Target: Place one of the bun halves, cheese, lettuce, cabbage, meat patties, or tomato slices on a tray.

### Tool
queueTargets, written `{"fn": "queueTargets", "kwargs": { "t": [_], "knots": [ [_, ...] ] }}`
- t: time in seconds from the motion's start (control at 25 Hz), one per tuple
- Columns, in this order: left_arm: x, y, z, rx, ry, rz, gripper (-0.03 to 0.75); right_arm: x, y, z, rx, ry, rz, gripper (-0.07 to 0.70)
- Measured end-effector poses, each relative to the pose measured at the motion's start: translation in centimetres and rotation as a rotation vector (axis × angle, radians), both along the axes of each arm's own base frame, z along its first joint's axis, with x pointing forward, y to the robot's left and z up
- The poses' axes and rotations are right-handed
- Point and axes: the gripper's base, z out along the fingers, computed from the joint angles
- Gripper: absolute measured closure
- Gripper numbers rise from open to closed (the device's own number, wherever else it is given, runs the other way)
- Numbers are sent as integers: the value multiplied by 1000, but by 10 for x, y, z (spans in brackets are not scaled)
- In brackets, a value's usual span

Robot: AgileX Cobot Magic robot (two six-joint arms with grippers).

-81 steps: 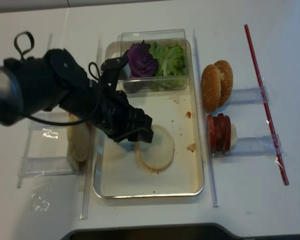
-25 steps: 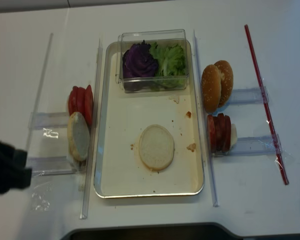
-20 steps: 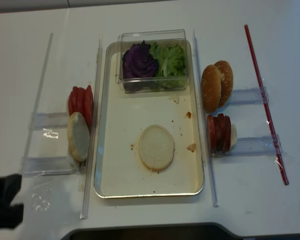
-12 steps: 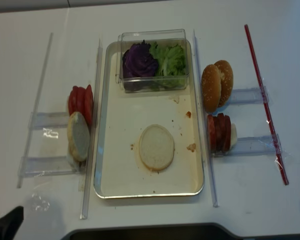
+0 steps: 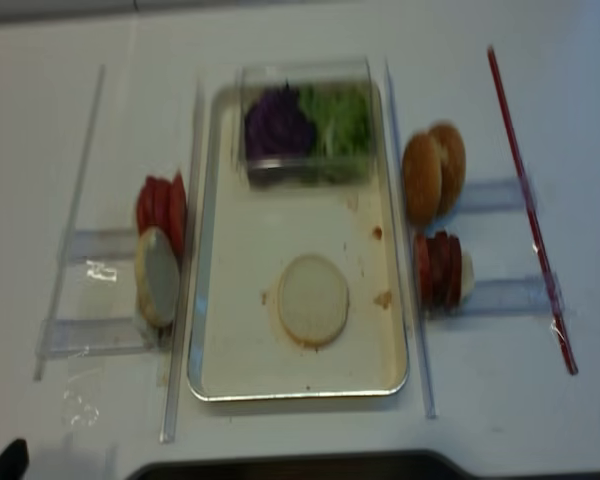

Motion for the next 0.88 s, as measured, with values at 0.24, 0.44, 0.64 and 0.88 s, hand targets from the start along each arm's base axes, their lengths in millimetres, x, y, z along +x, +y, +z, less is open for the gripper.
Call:
{"fn": "queueTargets", "kwargs": {
  "t": [0.24,0.44,0.64,0.88],
  "knots": [
    [1,7,-1,-13,5,103,338,0,0,0,0,0,0,-67],
    [0,2,-1,30,7,11,338,0,0,0,0,0,0,-67],
    [0,0,-2,42,8,-25,338,0,0,0,0,0,0,-67],
    [0,0,-2,49,7,-29,338,0,0,0,0,0,0,-67]
  ]
}}
